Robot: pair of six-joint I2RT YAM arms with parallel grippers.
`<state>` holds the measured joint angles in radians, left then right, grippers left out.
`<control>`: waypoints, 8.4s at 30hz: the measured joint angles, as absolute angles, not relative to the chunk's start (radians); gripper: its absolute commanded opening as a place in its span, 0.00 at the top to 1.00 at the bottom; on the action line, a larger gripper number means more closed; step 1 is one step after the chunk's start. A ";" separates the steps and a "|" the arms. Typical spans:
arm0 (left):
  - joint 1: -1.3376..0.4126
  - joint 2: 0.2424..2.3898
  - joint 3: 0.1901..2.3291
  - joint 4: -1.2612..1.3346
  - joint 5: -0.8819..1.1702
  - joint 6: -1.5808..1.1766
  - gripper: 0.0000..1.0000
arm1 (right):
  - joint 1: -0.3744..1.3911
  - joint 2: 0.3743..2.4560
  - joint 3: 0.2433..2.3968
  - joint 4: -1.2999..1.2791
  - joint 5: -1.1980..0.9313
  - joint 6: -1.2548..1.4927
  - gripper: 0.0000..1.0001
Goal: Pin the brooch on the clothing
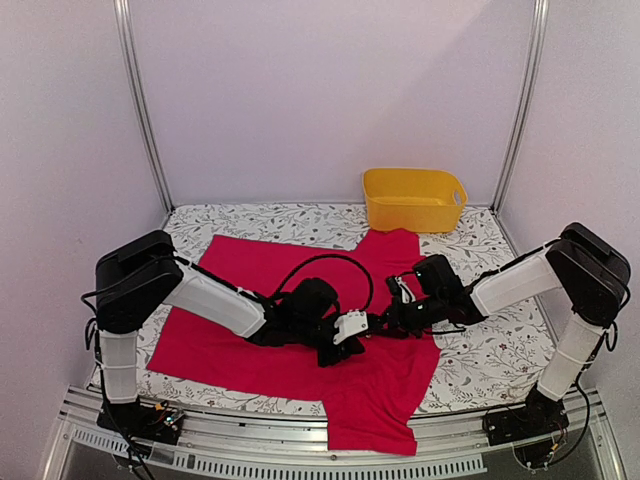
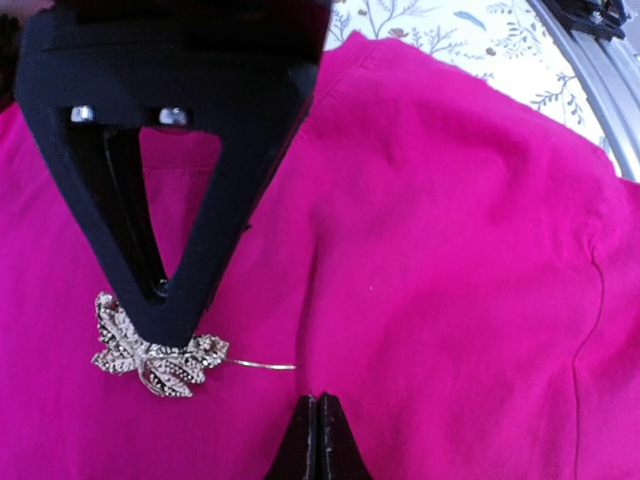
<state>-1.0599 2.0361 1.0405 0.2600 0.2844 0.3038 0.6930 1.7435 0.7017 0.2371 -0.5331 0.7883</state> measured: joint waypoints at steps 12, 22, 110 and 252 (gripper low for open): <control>-1.060 2.036 1.038 0.272 0.275 0.303 1.00 | 0.693 1.742 0.693 0.236 -0.534 0.790 1.00; -1.060 2.036 1.037 0.275 0.271 0.303 1.00 | 0.693 1.741 0.679 0.236 -0.545 0.794 1.00; -1.137 2.063 1.029 0.355 0.093 0.384 0.93 | 0.653 1.747 0.708 0.061 -0.706 0.765 1.00; -1.005 2.151 1.029 0.599 0.699 -0.387 1.00 | 0.640 1.378 0.453 0.176 -0.663 0.483 0.58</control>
<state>-1.0050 2.1506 1.0290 0.5987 0.6991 -0.3874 0.6395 1.3785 0.4530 0.1761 -0.6628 0.4831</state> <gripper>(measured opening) 0.007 0.428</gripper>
